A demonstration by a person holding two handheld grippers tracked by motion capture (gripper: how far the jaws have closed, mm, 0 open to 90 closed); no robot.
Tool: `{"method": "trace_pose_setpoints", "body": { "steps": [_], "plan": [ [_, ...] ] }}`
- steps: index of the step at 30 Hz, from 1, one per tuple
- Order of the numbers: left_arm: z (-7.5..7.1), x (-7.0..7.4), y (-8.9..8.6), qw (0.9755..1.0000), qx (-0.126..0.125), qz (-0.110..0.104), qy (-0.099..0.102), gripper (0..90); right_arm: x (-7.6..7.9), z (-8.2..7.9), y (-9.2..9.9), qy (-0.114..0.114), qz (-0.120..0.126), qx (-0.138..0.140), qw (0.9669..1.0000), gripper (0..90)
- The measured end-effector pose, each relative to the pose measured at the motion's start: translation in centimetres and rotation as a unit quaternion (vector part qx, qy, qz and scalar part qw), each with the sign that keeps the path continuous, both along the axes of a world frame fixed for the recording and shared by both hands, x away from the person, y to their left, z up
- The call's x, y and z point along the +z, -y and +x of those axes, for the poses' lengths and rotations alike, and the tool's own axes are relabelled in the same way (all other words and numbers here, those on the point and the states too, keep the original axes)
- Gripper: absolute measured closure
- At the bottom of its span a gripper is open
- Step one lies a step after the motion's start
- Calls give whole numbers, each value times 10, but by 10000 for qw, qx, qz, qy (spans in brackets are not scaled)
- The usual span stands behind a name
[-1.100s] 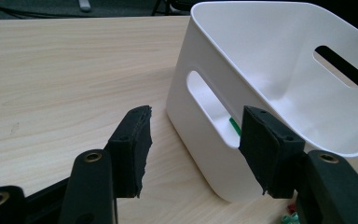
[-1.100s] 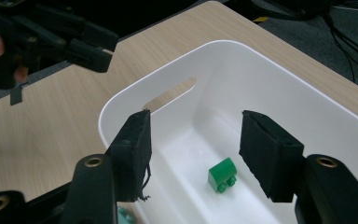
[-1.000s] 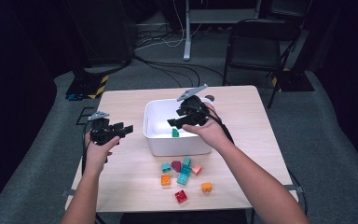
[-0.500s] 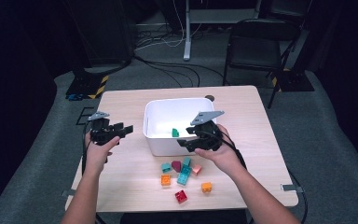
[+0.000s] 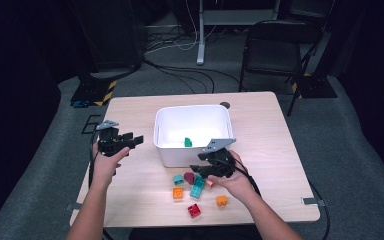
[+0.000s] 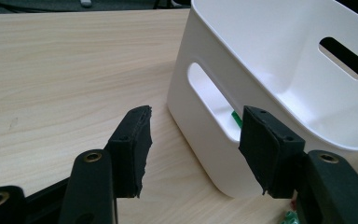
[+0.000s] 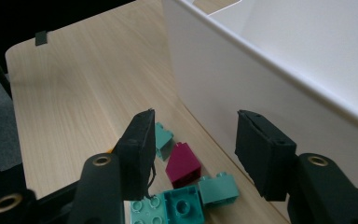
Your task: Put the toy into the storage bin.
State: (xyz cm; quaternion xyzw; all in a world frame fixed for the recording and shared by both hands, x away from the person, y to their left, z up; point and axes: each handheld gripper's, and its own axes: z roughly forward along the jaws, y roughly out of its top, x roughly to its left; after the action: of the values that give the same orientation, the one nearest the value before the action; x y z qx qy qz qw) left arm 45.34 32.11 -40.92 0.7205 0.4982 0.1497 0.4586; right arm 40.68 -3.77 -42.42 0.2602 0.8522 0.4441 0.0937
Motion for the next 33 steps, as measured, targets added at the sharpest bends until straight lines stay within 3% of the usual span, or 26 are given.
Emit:
{"method": "trace_pose_setpoints", "body": {
  "steps": [7, 17, 24, 33],
  "plan": [
    [-4, 0, -1, 10000, 39, 29, -15, 428, -15, 0, -5, -10, -165, 129, 9998, 520],
    [-10, -2, -8, 9999, 153, 61, -22, 428, -40, 8, -18, -114, -467, 565, 9972, 541],
    [-14, -2, -16, 9996, 270, 39, -18, 428, -50, 14, -24, -239, -545, 577, 9966, 541],
    [-17, -2, -20, 9995, 311, 41, -40, 428, -56, 17, -33, -214, -603, 642, 9959, 541]
  ]
}}
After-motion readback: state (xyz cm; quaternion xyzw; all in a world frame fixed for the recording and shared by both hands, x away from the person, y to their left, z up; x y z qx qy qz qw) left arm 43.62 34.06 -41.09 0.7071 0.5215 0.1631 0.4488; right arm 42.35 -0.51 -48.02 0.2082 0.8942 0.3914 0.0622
